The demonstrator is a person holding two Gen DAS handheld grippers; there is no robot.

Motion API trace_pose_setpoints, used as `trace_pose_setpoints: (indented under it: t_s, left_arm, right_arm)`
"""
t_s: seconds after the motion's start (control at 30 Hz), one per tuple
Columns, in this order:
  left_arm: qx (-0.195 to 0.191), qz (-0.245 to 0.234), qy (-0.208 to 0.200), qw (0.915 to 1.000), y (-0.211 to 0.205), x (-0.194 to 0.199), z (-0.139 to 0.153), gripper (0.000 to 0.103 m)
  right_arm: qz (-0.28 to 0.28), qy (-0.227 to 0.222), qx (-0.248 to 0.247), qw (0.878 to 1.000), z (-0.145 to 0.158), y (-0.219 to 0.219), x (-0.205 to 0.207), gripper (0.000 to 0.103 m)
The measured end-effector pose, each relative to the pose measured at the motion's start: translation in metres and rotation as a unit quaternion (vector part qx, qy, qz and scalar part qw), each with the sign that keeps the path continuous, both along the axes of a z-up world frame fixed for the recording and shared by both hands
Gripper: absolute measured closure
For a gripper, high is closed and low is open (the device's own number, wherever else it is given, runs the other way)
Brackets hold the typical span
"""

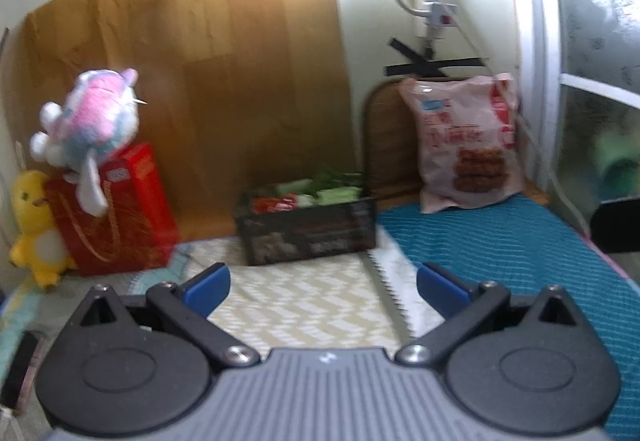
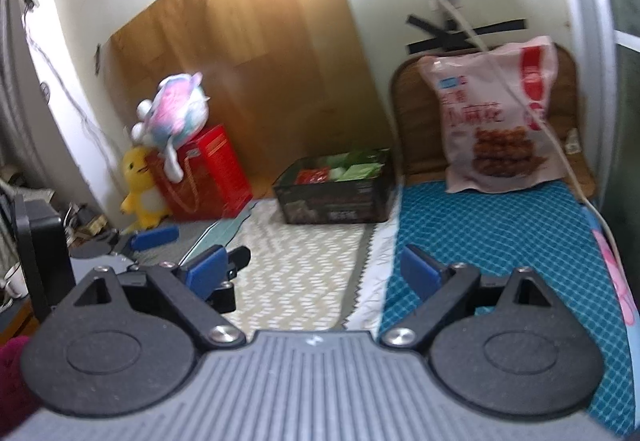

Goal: Organize snacks

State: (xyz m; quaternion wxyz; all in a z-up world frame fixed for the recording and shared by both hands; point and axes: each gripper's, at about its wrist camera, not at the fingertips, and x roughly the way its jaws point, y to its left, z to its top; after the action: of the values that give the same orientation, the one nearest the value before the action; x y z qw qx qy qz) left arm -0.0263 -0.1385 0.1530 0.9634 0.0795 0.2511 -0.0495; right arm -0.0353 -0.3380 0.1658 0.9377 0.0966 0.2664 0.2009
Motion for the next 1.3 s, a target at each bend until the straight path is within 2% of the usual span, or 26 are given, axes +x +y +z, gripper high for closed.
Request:
trace_pose_setpoints:
  t_s: [0.17,0.3,0.43,0.63,1.0,1.3]
  left_arm:
    - [0.004,0.029,0.011,0.9995,0.024,0.008,0.018,0.000]
    - [-0.019,0.047,0.070,0.9963,0.047,0.019,0.024,0.000]
    - [-0.022,0.067,0.117,0.9906,0.069,0.025,0.025,0.000]
    - [0.004,0.086,0.096,0.9916,0.082,0.018,0.031,0.000]
    - [-0.026,0.086,0.105,0.9904,0.091,0.024,0.035,0.000]
    - [-0.019,0.097,0.117,0.9881,0.090,0.028,0.035,0.000]
  right_arm:
    - [0.005,0.033,-0.021,0.999,0.012,0.013,0.022,0.008]
    - [0.002,0.051,-0.019,0.998,0.021,0.017,0.035,0.008]
    - [0.006,0.041,-0.021,0.999,0.032,0.021,0.038,0.008]
    - [0.021,0.037,-0.032,0.999,0.034,0.033,0.041,0.008]
    - [0.047,0.037,-0.041,0.997,0.035,0.049,0.046,0.008]
    - [0.054,0.037,-0.040,0.997,0.033,0.052,0.049,0.008]
